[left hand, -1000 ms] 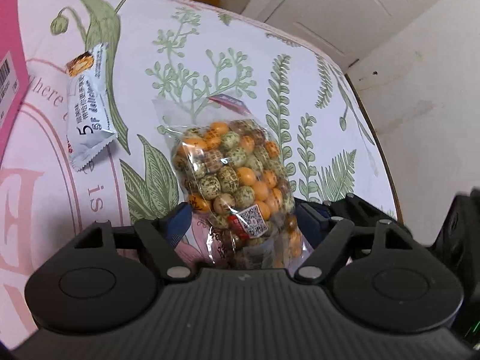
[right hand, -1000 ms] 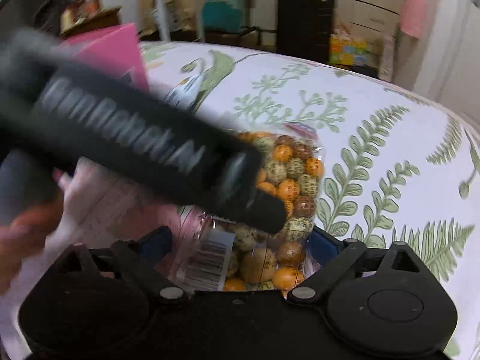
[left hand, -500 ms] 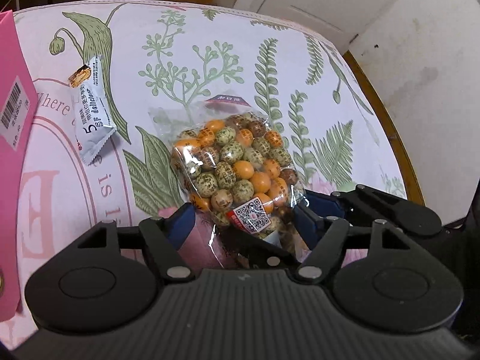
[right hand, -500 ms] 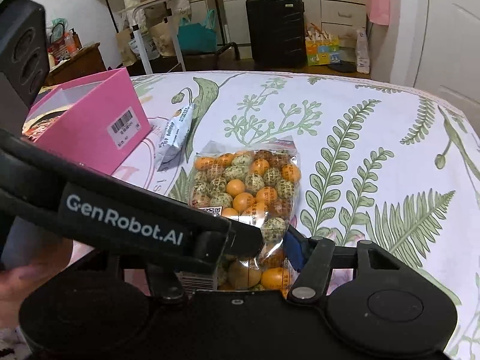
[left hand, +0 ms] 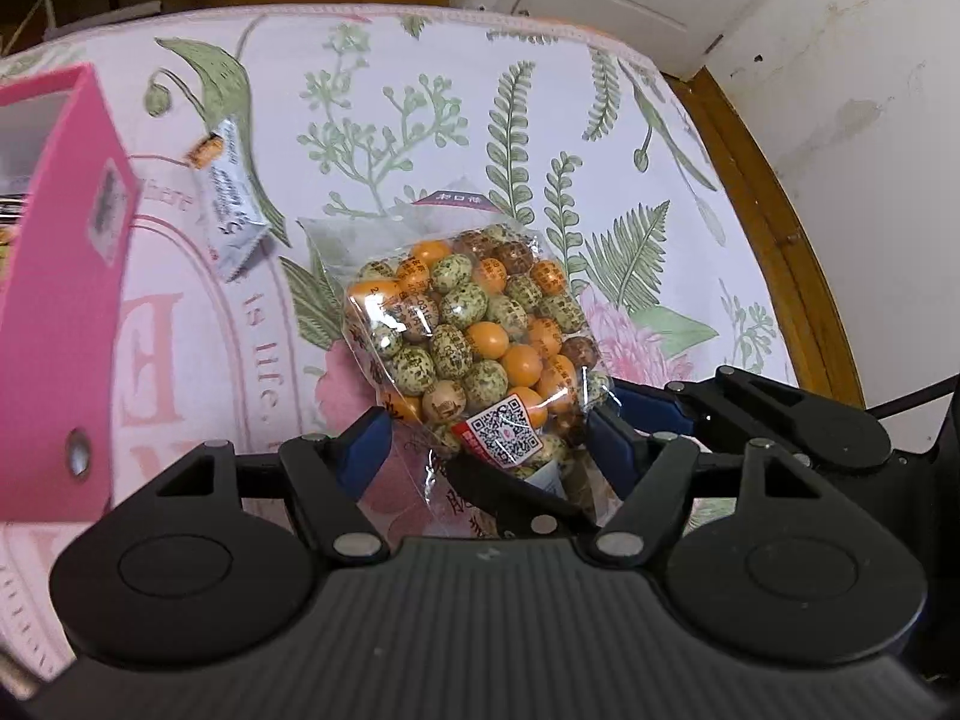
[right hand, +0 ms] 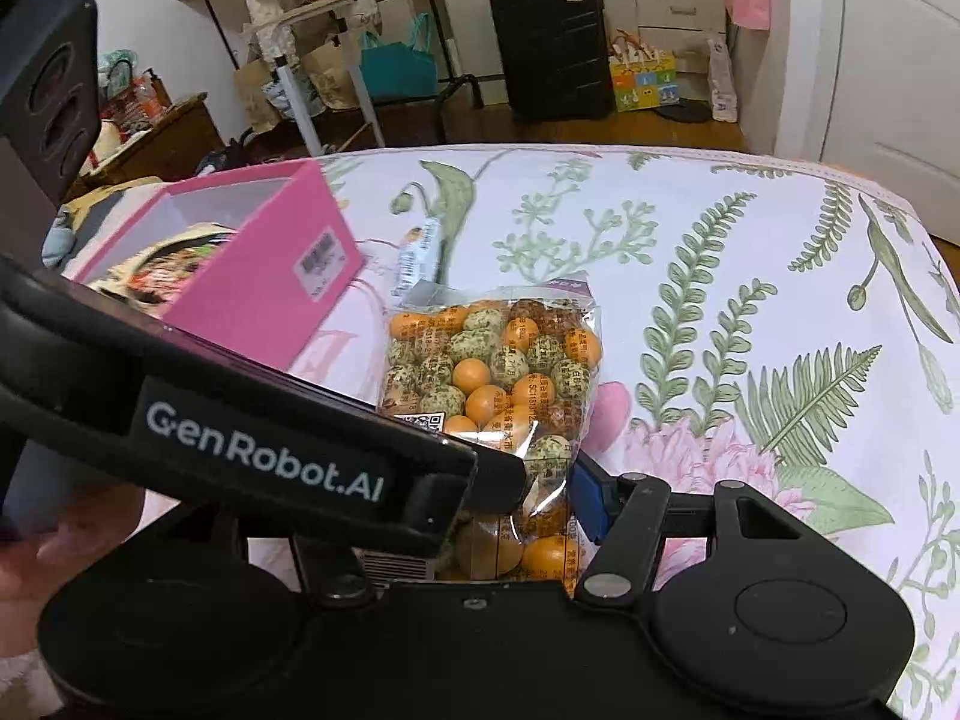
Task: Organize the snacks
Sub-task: 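Carry the nut bag into the pink box and open both grippers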
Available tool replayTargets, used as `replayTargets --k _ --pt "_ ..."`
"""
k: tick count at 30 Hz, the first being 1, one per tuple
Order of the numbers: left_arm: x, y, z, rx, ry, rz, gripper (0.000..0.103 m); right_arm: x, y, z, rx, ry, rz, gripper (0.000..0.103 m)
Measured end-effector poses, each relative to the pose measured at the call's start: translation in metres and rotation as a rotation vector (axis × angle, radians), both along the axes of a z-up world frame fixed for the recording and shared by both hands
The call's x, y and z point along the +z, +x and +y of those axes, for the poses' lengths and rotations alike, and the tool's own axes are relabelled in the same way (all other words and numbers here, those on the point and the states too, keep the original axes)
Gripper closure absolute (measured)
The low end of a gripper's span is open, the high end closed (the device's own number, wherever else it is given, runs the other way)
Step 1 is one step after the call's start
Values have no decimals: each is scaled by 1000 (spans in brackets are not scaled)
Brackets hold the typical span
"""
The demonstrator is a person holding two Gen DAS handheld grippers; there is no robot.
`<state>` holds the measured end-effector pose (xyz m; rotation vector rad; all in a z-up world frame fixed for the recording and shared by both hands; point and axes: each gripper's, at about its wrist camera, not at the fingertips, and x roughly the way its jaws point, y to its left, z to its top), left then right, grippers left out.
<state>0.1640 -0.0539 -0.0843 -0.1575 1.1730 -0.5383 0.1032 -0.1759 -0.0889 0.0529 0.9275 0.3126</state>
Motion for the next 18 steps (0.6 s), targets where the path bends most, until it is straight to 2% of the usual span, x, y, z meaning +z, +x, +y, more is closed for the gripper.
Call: replayTargets --k 5,11,18 --pt "26 -16 20 37 -10 -49 32 26 -11 18 39 -22 -40 36" --pt "55 -28 65 116 -52 -82 32 58 -15 55 127 -76 -90 36" --pt "81 -27 142 284 -78 -147 32 88 8 122 298 -111 -179 36"
